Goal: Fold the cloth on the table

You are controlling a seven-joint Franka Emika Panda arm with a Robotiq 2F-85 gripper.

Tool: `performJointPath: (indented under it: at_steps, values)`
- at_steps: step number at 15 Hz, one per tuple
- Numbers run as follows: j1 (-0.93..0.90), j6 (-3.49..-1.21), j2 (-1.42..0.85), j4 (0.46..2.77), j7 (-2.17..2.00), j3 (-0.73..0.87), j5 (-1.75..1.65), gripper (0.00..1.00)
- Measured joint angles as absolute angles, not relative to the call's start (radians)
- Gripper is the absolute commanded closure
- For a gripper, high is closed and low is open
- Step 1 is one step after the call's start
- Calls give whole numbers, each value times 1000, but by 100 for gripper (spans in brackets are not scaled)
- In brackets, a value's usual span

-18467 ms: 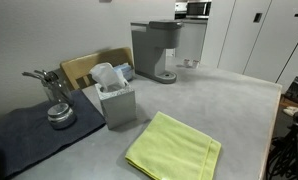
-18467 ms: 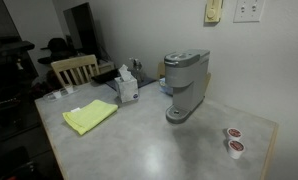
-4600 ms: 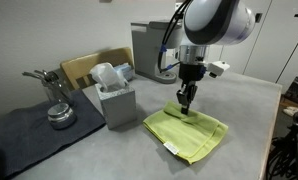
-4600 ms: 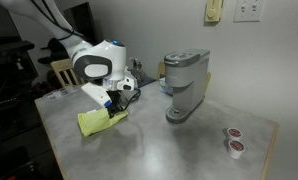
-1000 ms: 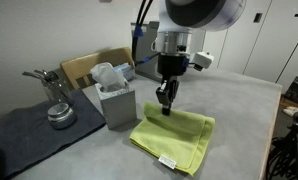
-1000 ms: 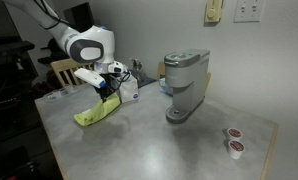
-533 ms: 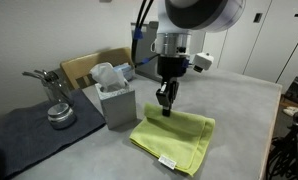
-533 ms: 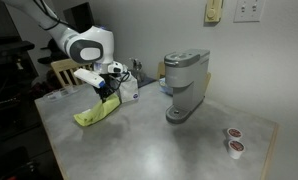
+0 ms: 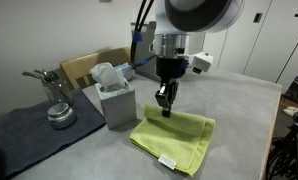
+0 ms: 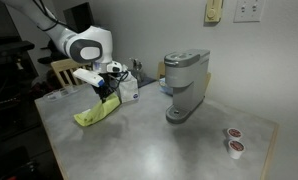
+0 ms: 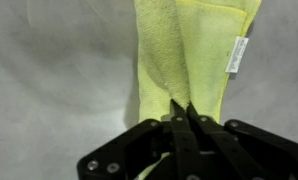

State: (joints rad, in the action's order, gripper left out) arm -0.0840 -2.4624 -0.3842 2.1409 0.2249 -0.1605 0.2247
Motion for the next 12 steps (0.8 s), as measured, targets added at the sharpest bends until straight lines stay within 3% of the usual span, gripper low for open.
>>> performJointPath:
  at_steps: [12]
  values:
    - [-155,-2405,-577,2003,95,-151,48,99]
